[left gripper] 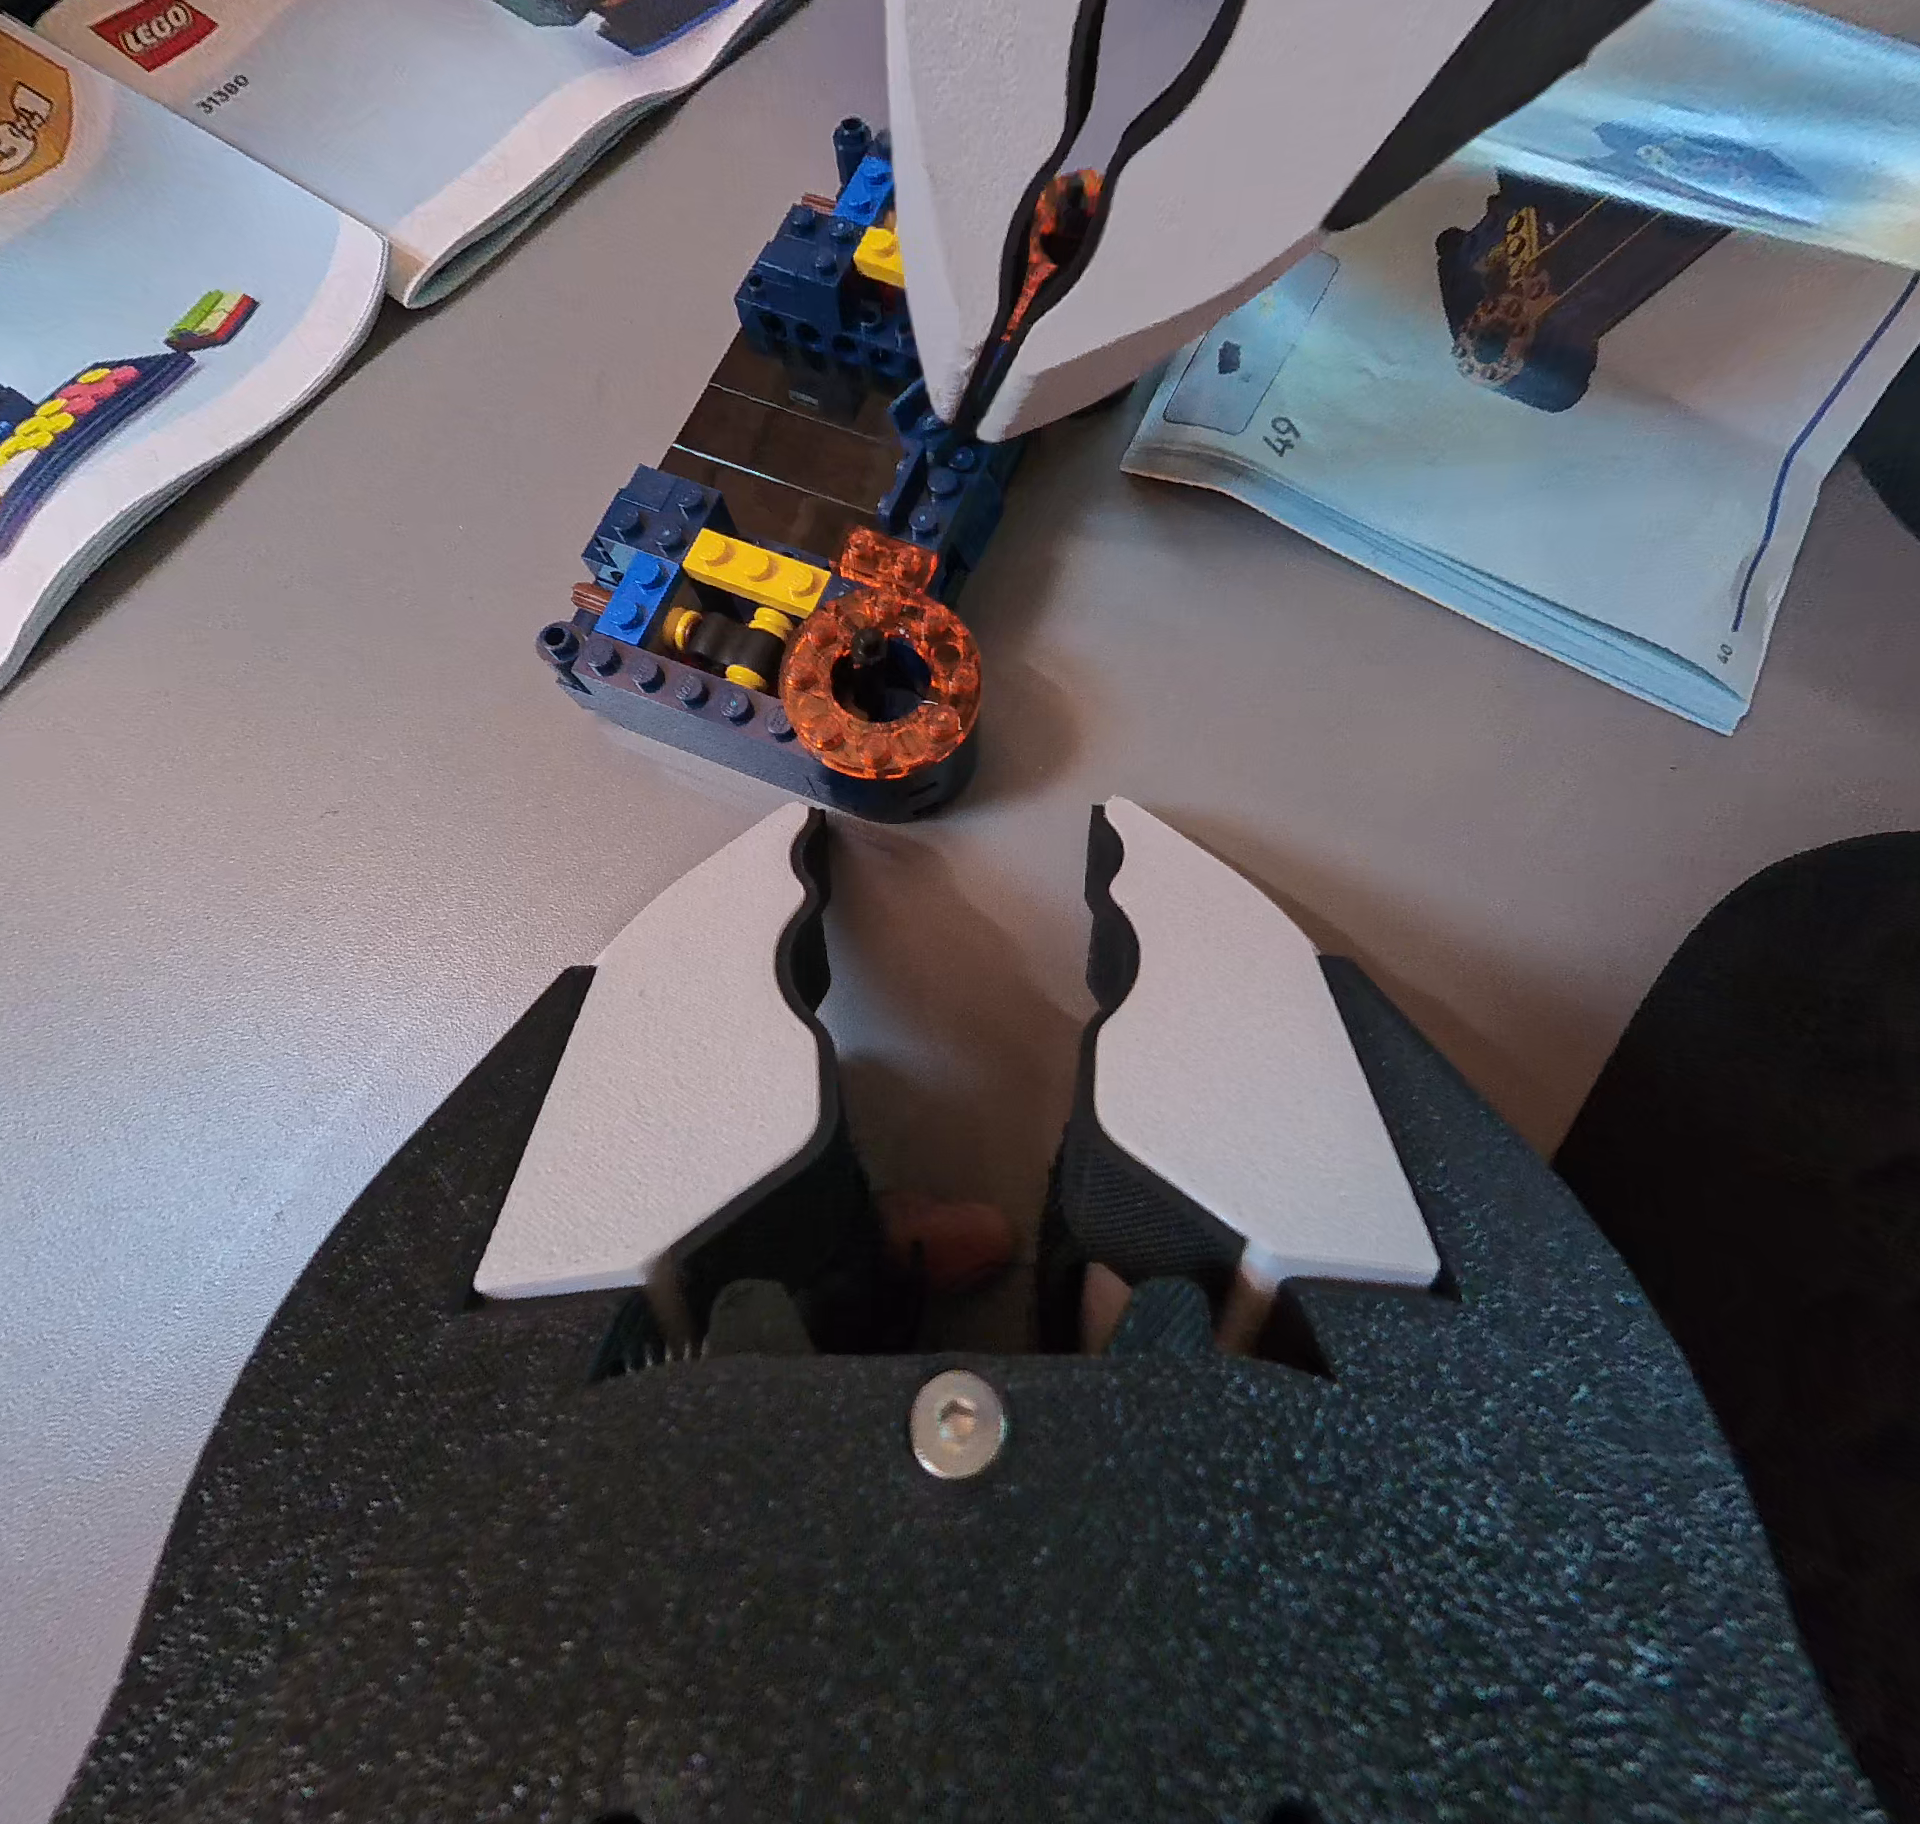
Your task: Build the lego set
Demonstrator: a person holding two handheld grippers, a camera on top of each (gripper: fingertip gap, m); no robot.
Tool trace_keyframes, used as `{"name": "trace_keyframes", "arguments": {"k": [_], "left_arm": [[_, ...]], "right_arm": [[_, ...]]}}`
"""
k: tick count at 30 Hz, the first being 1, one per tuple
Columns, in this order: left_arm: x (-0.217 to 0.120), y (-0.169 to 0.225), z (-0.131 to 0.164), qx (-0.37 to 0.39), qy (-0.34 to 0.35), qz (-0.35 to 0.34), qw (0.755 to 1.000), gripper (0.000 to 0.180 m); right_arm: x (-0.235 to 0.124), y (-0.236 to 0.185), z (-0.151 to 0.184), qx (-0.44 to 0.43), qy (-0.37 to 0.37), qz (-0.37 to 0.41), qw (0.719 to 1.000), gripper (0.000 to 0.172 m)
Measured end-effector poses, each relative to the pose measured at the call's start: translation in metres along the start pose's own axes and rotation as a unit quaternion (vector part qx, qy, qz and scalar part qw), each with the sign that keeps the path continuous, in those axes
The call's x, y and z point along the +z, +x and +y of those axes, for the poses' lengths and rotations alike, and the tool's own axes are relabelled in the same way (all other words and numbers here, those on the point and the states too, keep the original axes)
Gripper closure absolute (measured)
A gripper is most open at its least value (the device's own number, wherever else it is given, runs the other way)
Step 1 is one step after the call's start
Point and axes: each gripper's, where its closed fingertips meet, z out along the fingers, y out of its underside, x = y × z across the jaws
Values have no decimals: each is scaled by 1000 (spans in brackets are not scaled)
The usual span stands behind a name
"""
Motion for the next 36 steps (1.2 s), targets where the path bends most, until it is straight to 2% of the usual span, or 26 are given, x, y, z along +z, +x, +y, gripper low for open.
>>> {"name": "trace_keyframes", "arguments": {"k": [21,28,36], "left_arm": [[2,-1,-2,0,1,-5,1000,137],[3,-4,-3,-4,3,-18,1000,148],[4,-6,-4,-6,3,-24,1000,150]], "right_arm": [[-3,-7,0,-15,43,-34,998,172],[-4,-10,0,-91,48,-40,994,172],[-4,-11,0,-135,64,-31,988,172]]}}
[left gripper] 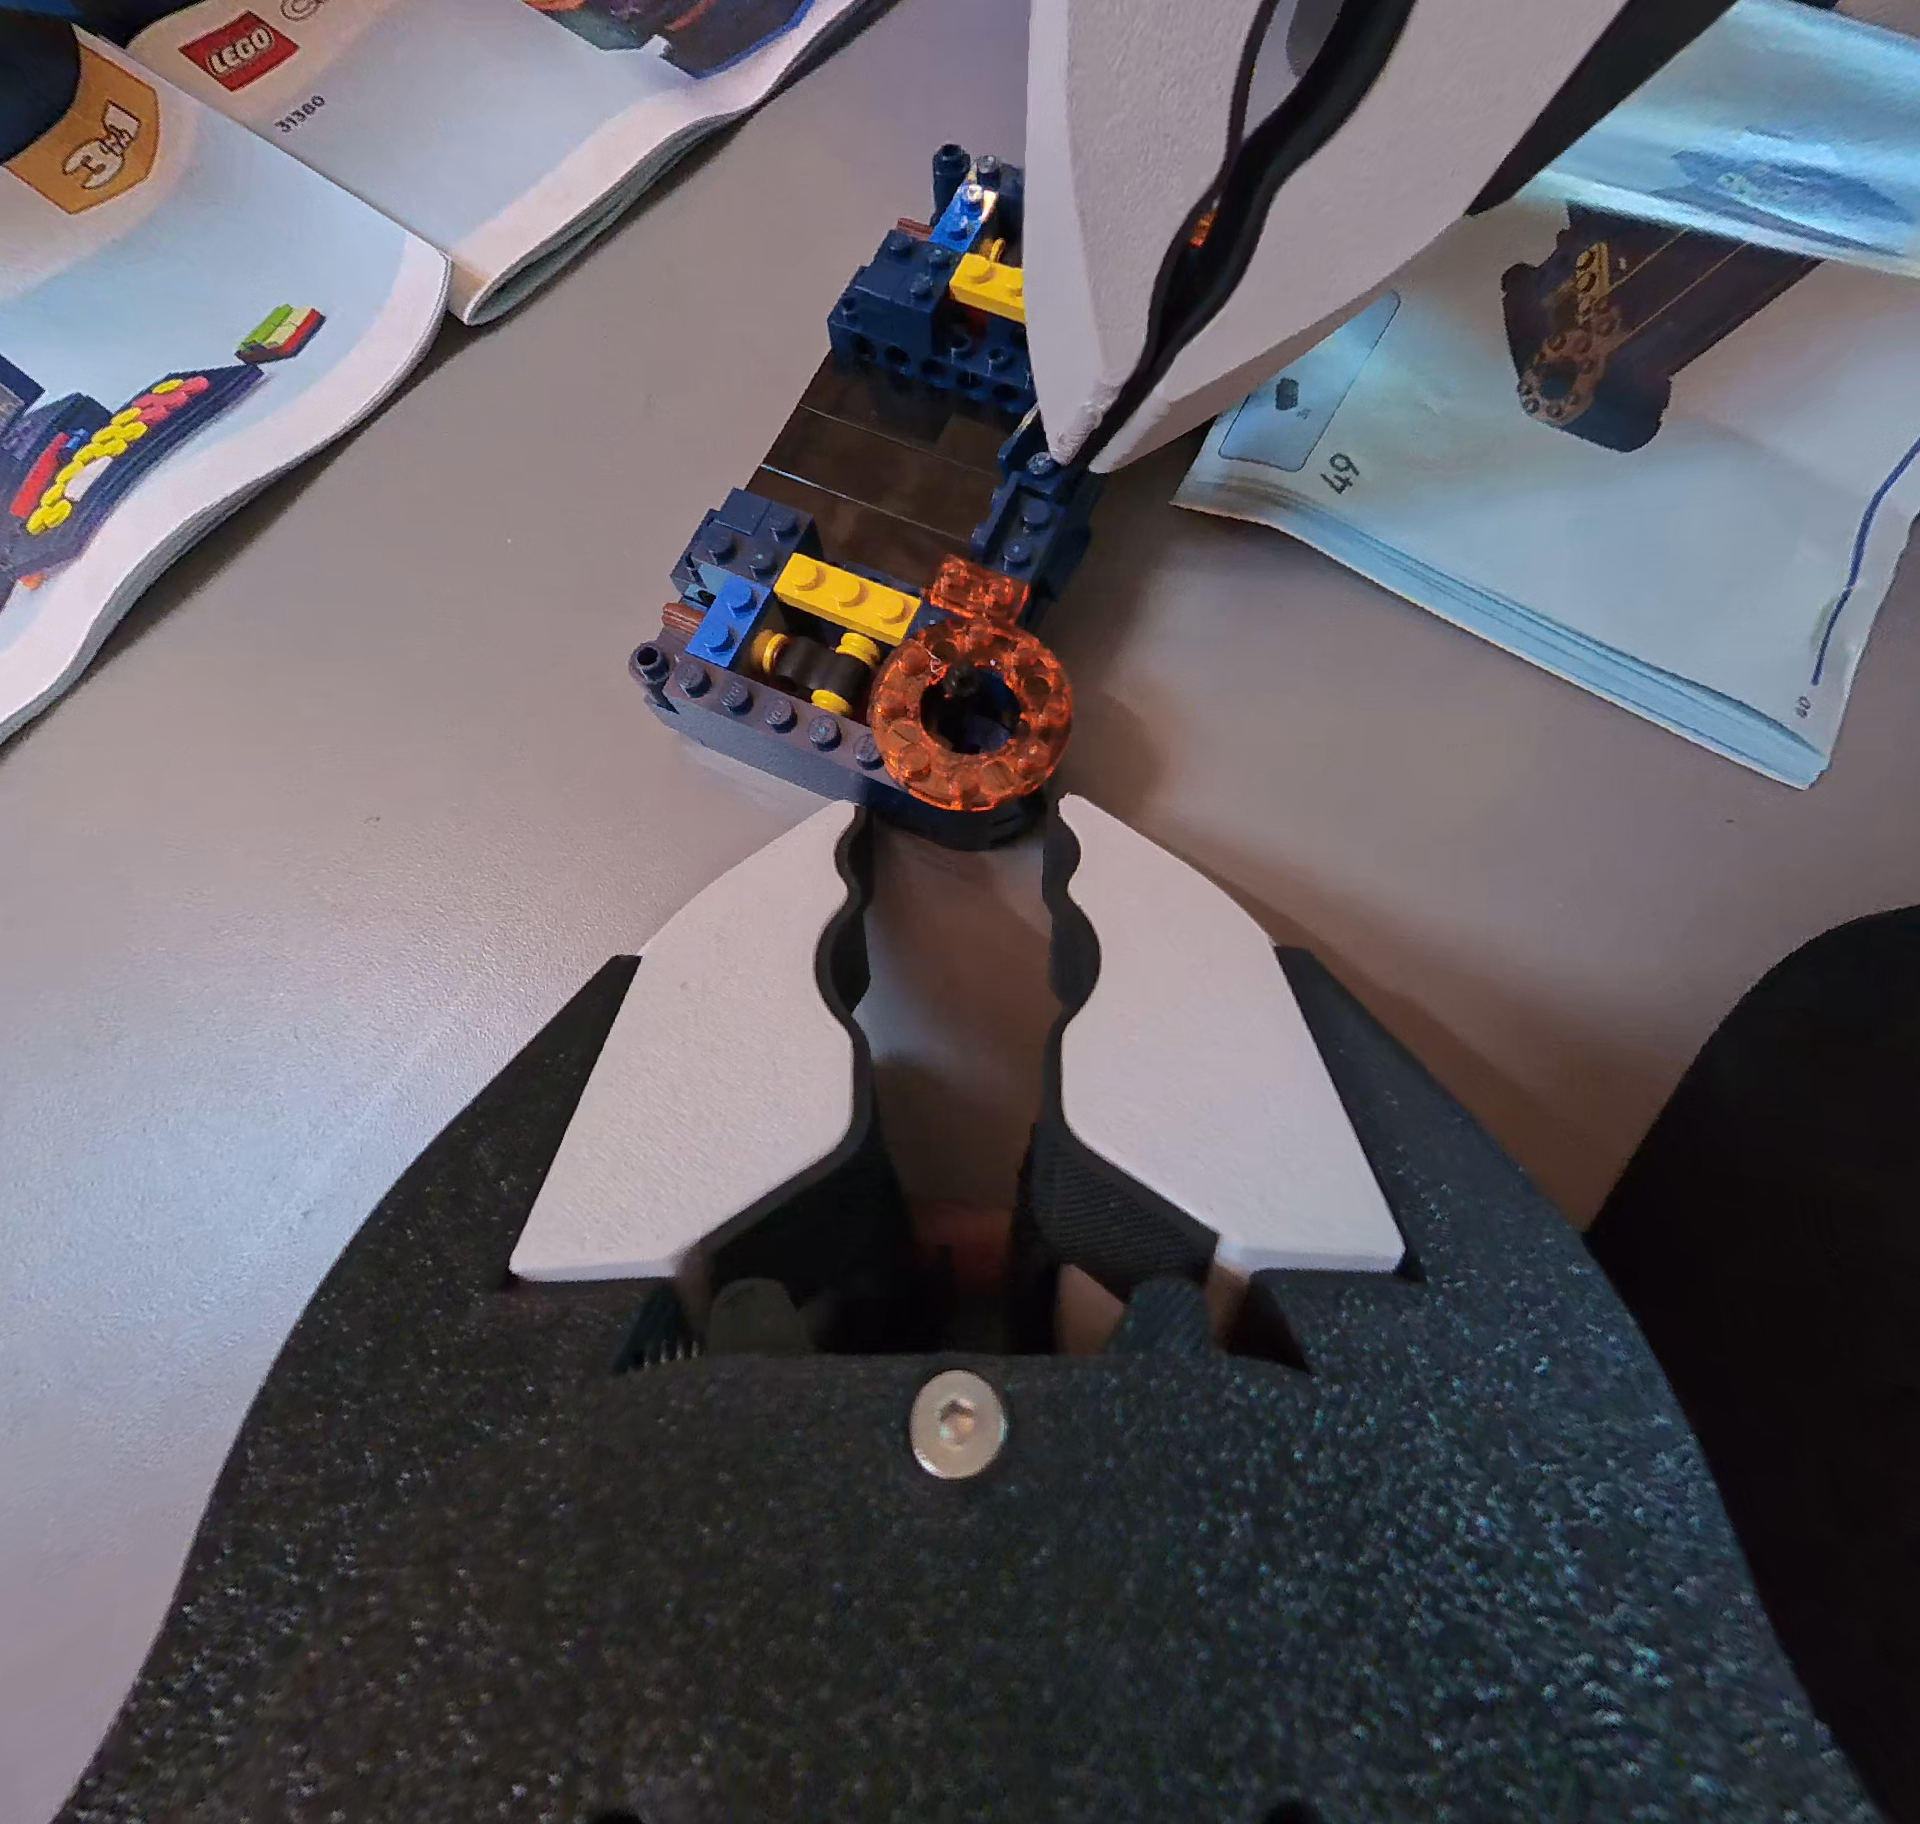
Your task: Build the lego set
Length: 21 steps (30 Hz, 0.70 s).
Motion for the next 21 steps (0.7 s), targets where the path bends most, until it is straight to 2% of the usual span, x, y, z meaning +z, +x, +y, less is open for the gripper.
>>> {"name": "trace_keyframes", "arguments": {"k": [11,16,18,21], "left_arm": [[0,0,0,-2,0,0,1000,149],[0,0,0,-1,0,-1,1000,149],[0,0,0,-1,0,-1,1000,149],[0,0,0,-1,0,0,1000,150]], "right_arm": [[1,-1,-1,-133,-60,30,989,172],[1,-1,-1,-154,-73,19,985,172],[1,-1,-1,-139,-56,9,989,172],[0,-1,-1,2,6,-45,999,172]]}}
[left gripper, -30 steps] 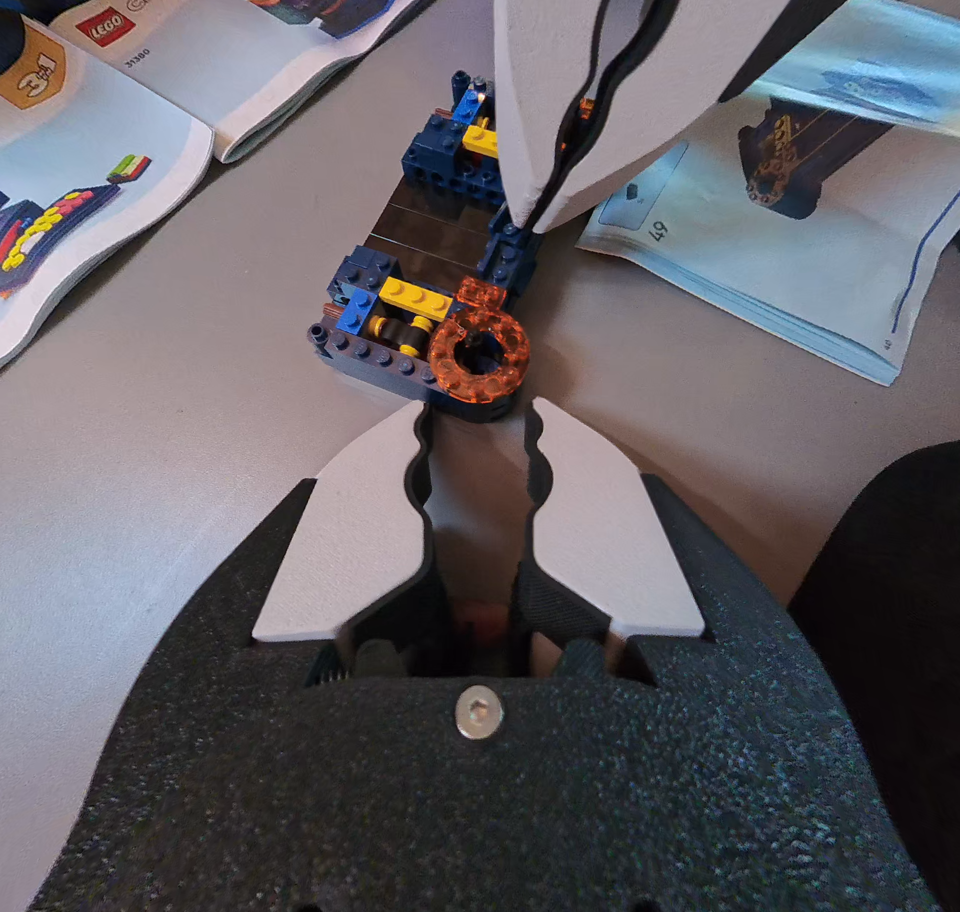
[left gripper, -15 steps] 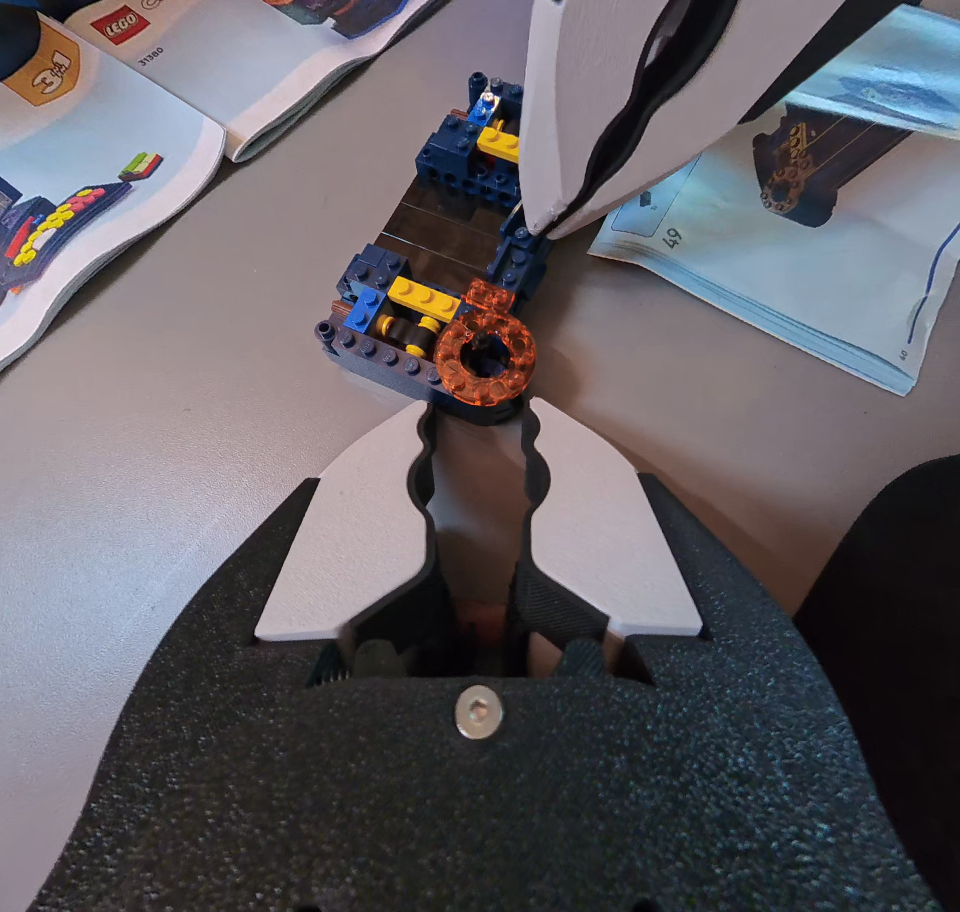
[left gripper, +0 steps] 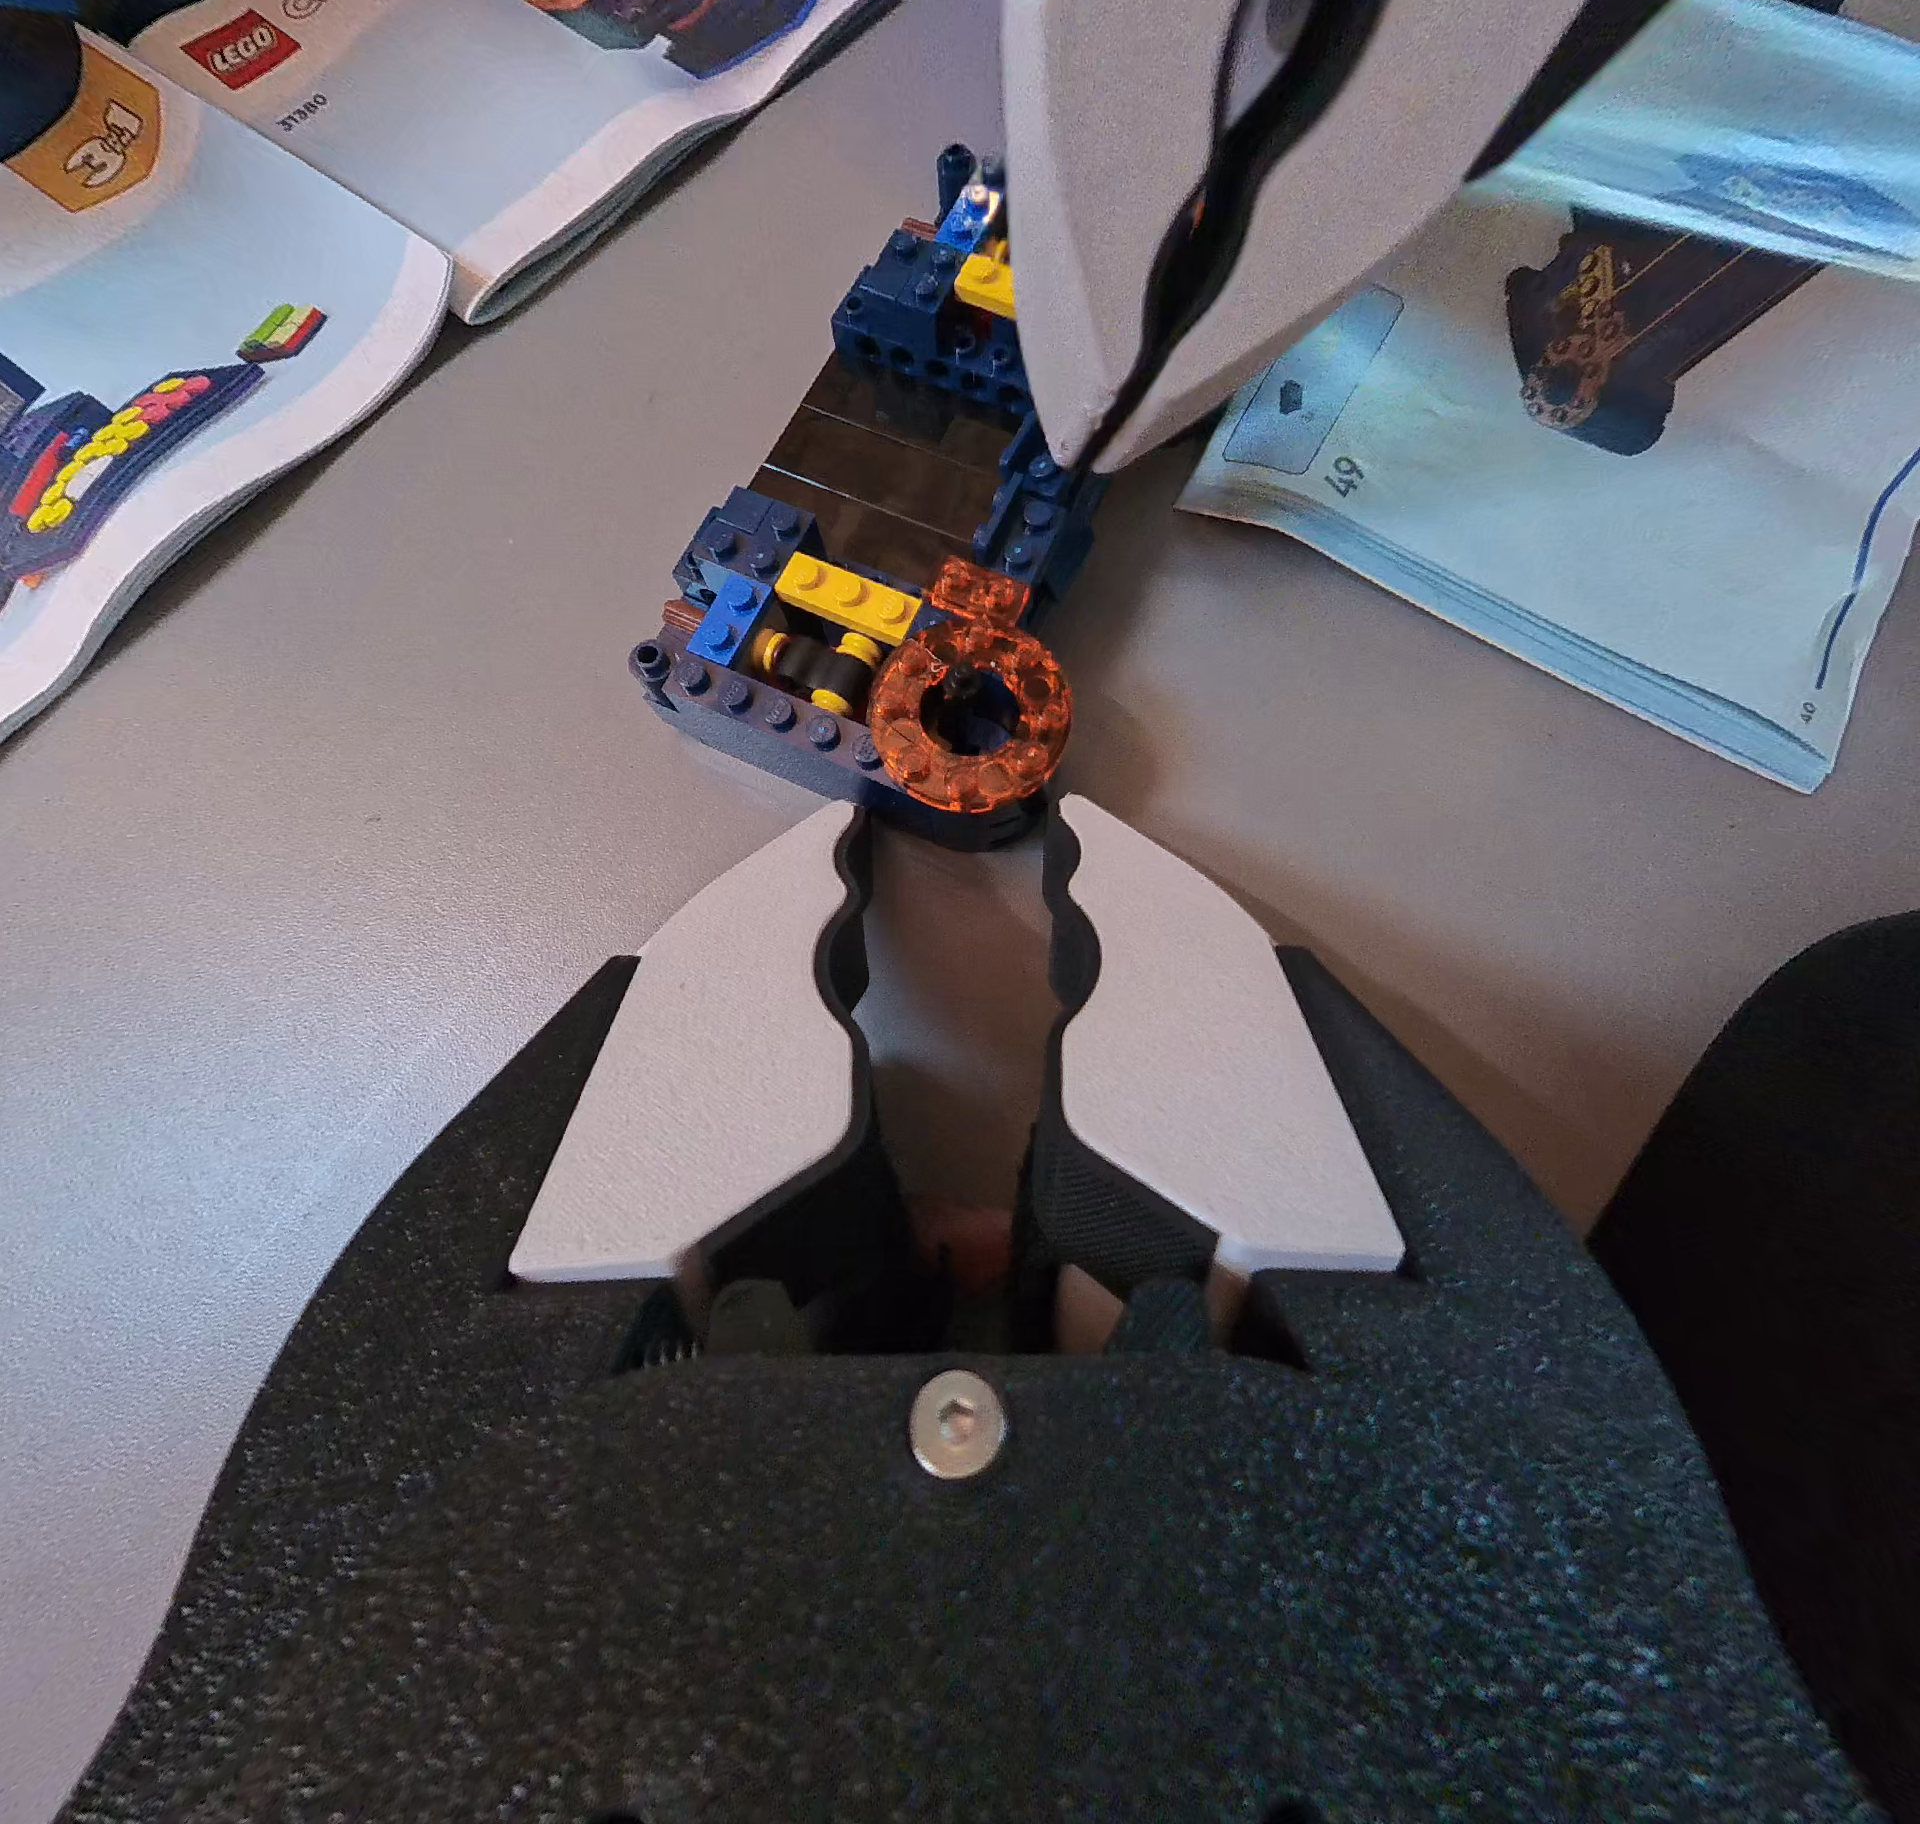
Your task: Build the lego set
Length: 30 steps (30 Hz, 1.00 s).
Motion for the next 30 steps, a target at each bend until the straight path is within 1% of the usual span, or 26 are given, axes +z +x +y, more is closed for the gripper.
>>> {"name": "trace_keyframes", "arguments": {"k": [2,3,5,7,10,14,17,20,22,24,25,26,27,28,30], "left_arm": [[0,0,0,0,0,0,1000,150],[0,0,0,0,0,0,1000,150],[0,0,0,0,0,0,1000,150],[0,0,0,-1,0,1,1000,150],[0,0,0,-2,0,2,1000,150],[0,0,0,-4,-1,4,1000,149],[0,0,0,-4,-1,4,1000,149],[-2,2,0,0,1,13,1000,148],[-13,-4,-1,6,21,8,1000,145],[-30,-8,-16,3,72,18,997,141],[-38,-7,-29,12,102,27,994,138],[-43,-2,-41,37,121,37,991,135],[-43,3,-51,74,124,40,989,133],[-37,8,-55,114,107,46,987,130],[-17,13,-54,159,41,62,985,130]], "right_arm": [[0,0,0,118,47,-57,990,172],[-1,0,0,159,63,-83,982,172],[-1,0,-1,198,81,-118,970,172],[-2,-2,-2,213,81,-141,963,167],[-1,0,0,188,59,-122,973,172],[0,-2,0,104,10,-96,990,172],[0,-2,0,31,-15,-54,998,172],[0,-1,0,-29,-26,5,999,172],[0,0,0,-43,-22,38,998,172],[0,0,0,-45,-15,57,997,172],[0,0,0,-43,-13,63,997,172],[0,0,0,-42,-10,68,997,172],[0,1,-1,-42,-8,74,996,172],[0,1,-1,-43,-6,80,996,172],[0,1,-1,-44,-3,89,995,172]]}}
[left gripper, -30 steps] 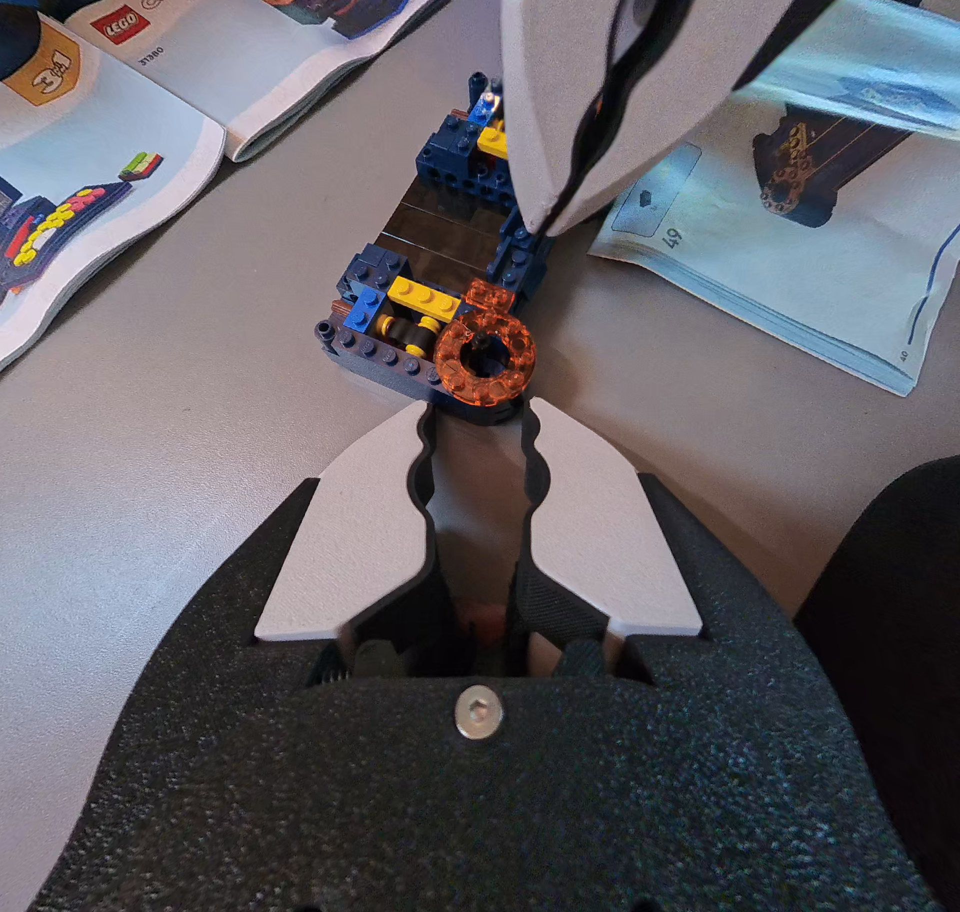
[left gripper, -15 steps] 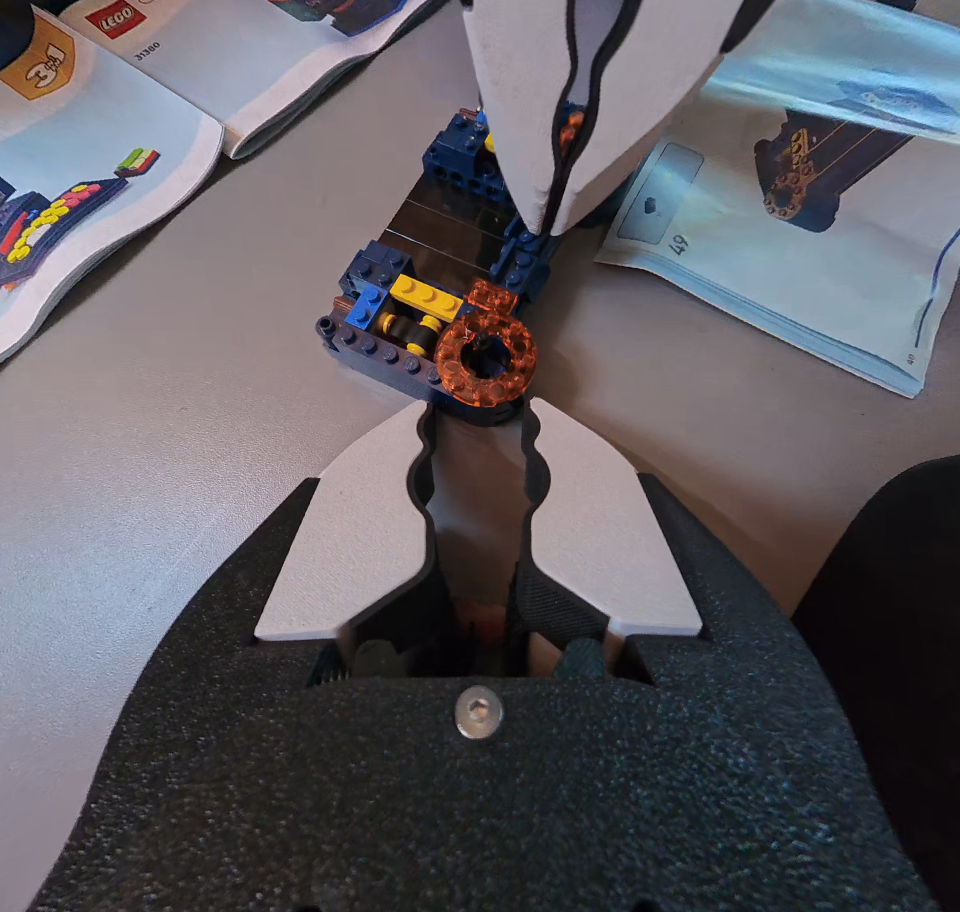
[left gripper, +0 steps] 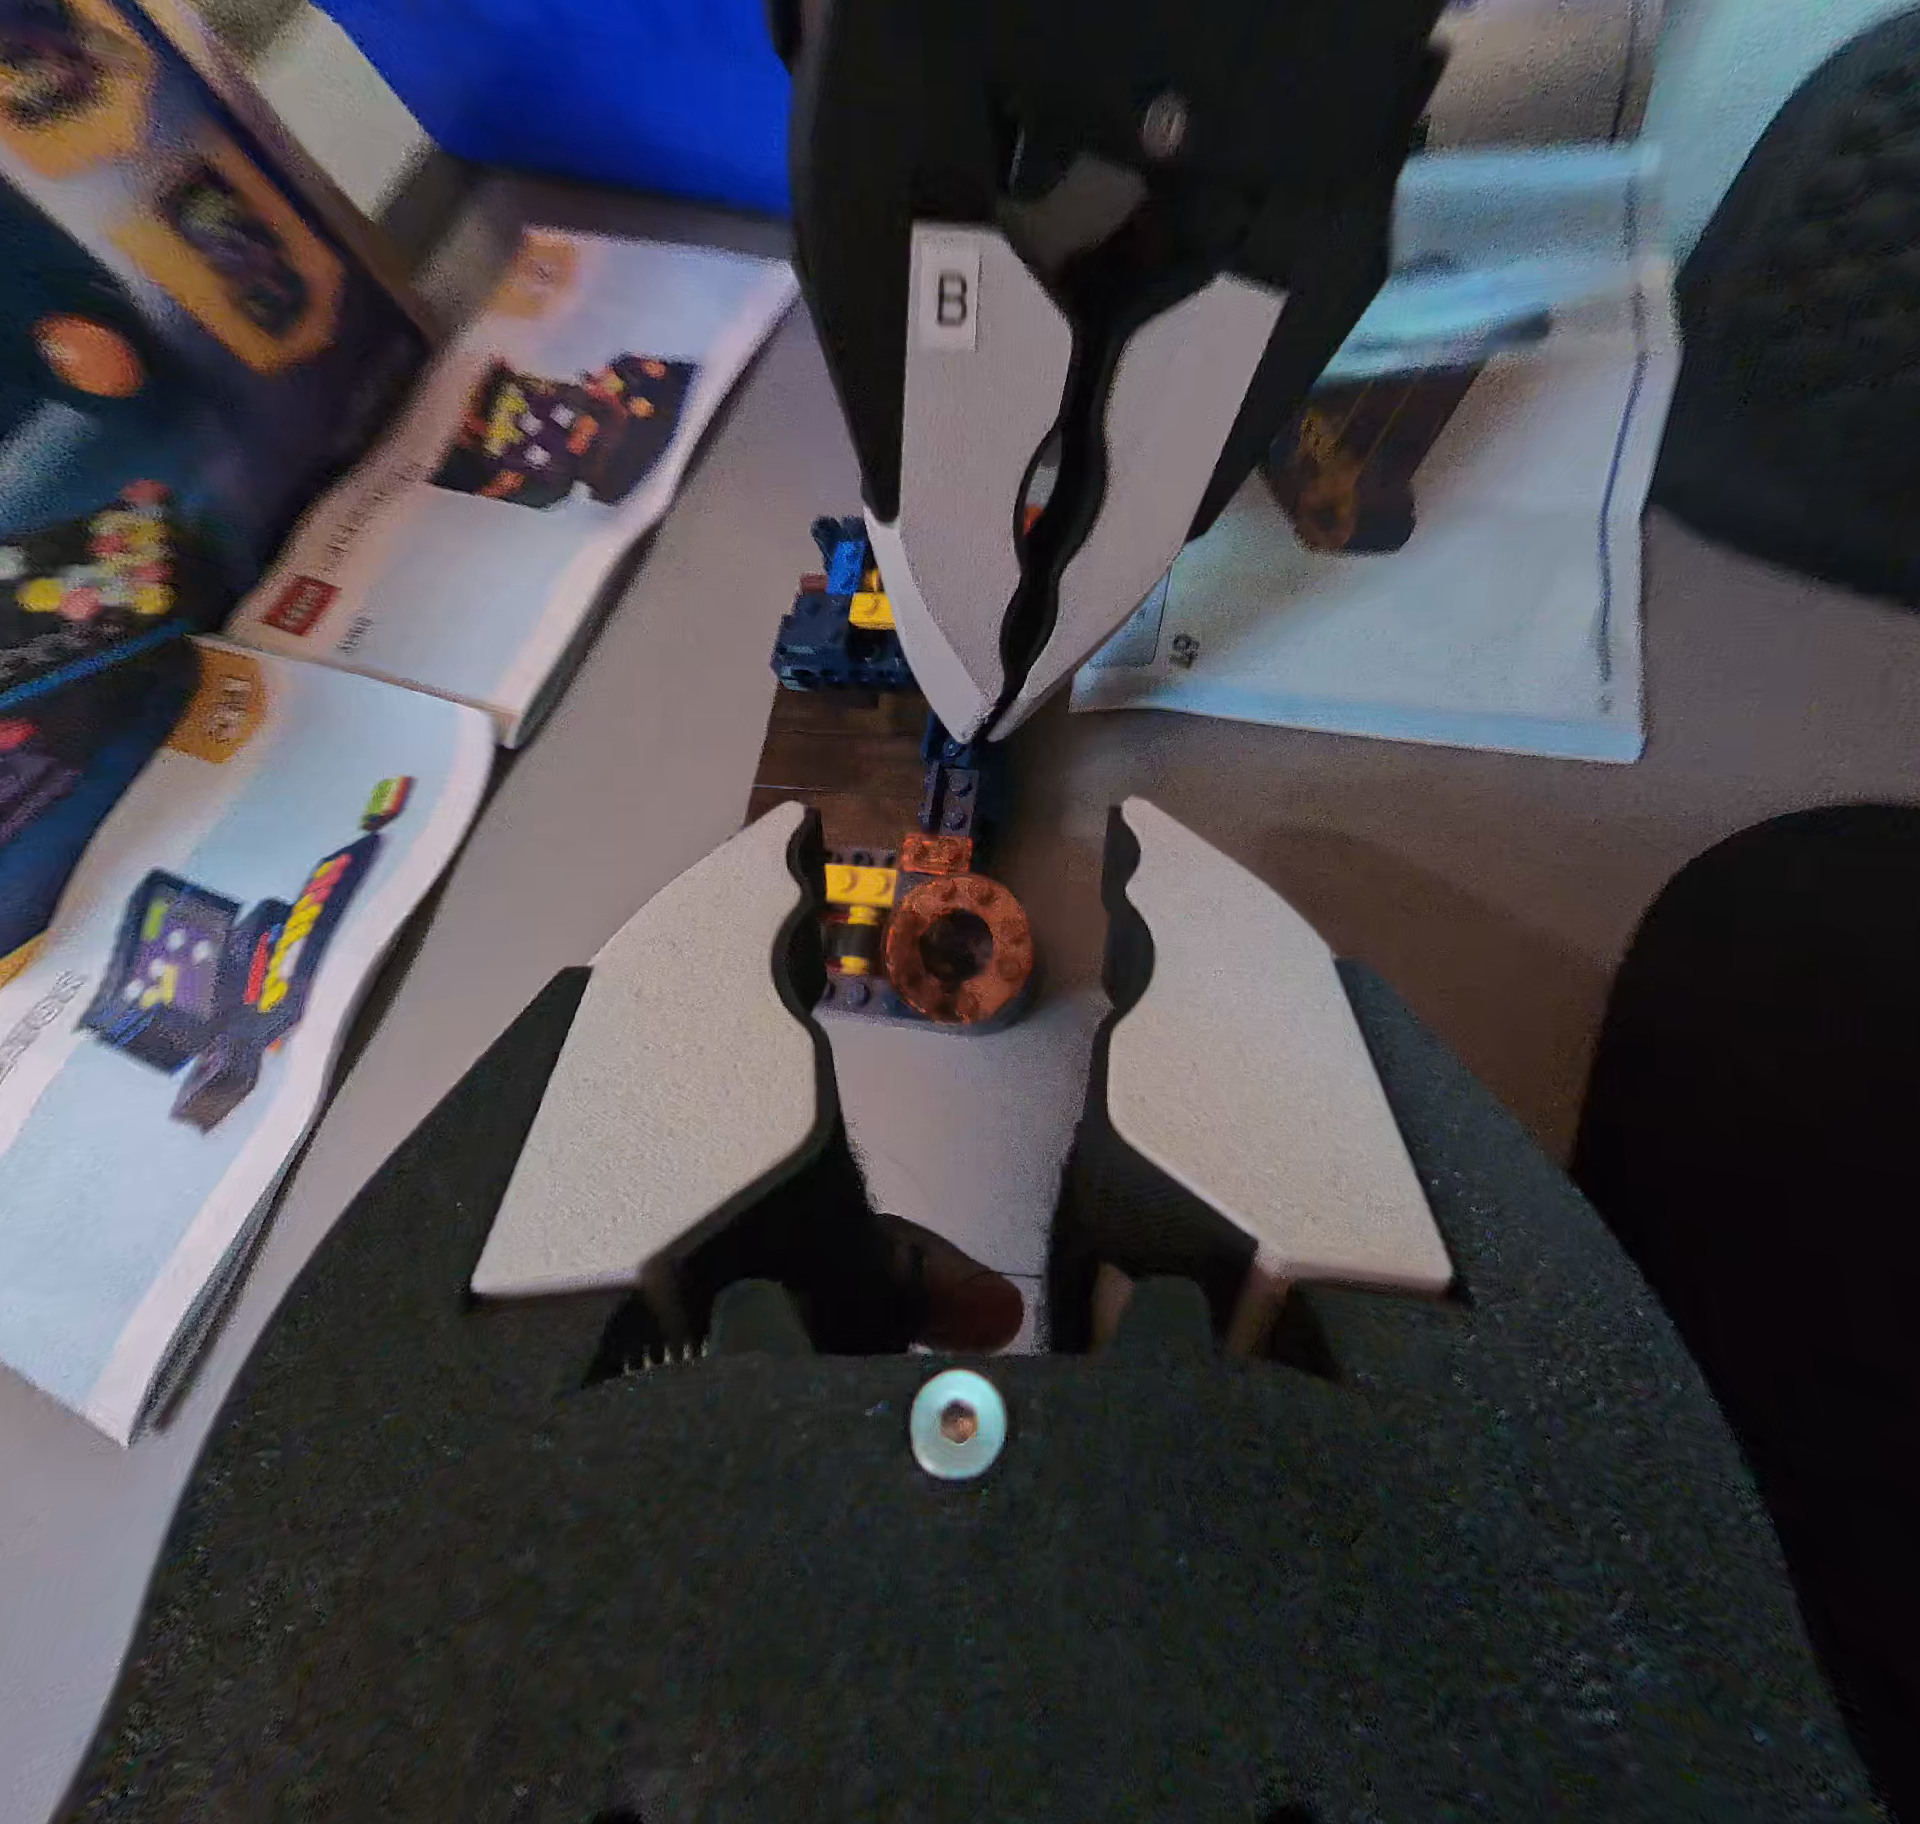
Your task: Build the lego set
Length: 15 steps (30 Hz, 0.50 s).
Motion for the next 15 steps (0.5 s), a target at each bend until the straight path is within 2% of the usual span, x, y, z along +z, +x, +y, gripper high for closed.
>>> {"name": "trace_keyframes", "arguments": {"k": [2,4,9,15], "left_arm": [[17,-3,6,8,-38,19,999,134],[28,-2,5,12,-34,32,999,140],[39,3,5,21,-44,50,998,152],[48,1,11,36,-55,38,997,159]], "right_arm": [[0,0,0,-1,3,9,1000,172],[0,0,0,-1,5,17,1000,172],[0,0,0,-18,2,34,999,172],[0,0,0,-33,4,47,998,172]]}}
